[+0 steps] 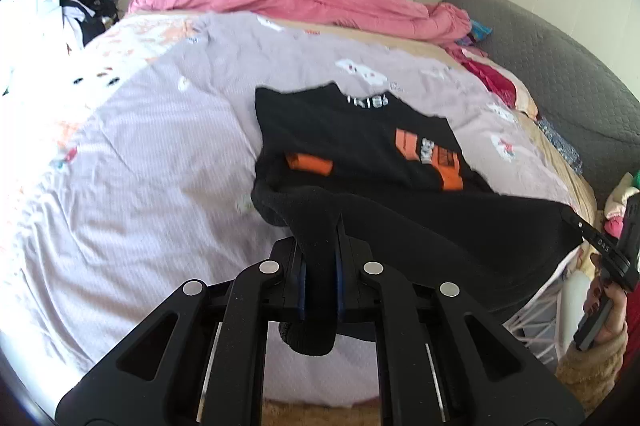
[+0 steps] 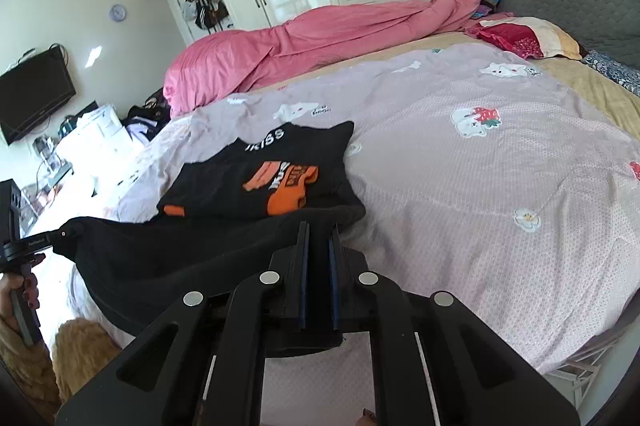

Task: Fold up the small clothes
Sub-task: 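Lift the hem with both grippers and fold it toward the collar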

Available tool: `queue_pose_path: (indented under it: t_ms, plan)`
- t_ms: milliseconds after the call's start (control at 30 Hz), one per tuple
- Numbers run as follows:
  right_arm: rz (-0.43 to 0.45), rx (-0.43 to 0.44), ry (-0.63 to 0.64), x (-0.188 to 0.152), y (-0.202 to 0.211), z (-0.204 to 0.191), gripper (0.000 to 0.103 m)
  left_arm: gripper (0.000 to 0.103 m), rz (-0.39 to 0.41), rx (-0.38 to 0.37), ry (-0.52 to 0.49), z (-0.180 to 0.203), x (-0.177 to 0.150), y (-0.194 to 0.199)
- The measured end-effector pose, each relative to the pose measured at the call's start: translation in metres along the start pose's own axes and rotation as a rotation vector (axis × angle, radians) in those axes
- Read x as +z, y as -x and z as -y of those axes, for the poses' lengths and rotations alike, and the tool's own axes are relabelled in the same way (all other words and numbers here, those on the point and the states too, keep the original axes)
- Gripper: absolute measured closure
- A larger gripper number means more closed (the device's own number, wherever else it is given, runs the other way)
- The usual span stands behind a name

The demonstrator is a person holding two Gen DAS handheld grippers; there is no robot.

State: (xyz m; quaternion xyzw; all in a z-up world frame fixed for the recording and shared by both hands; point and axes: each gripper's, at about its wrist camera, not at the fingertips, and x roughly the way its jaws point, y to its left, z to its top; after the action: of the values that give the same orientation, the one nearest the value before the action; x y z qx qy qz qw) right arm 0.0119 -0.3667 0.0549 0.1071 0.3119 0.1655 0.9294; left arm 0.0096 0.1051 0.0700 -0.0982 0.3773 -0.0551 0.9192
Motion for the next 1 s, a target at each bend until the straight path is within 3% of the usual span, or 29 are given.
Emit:
queue_pose_path:
  t_ms: [567,1000]
  plan:
    - [0.071,0.012,-0.057,0.049,-0.021,0.004,0.095,0.099,0.077,-0.009,0.087,-0.013,0.045,-0.010]
    - [0.077,-0.009,-0.075,0.094,-0.066,0.006,0.095,0.099,0.114,0.010,0.154,-0.020,0.073,-0.031]
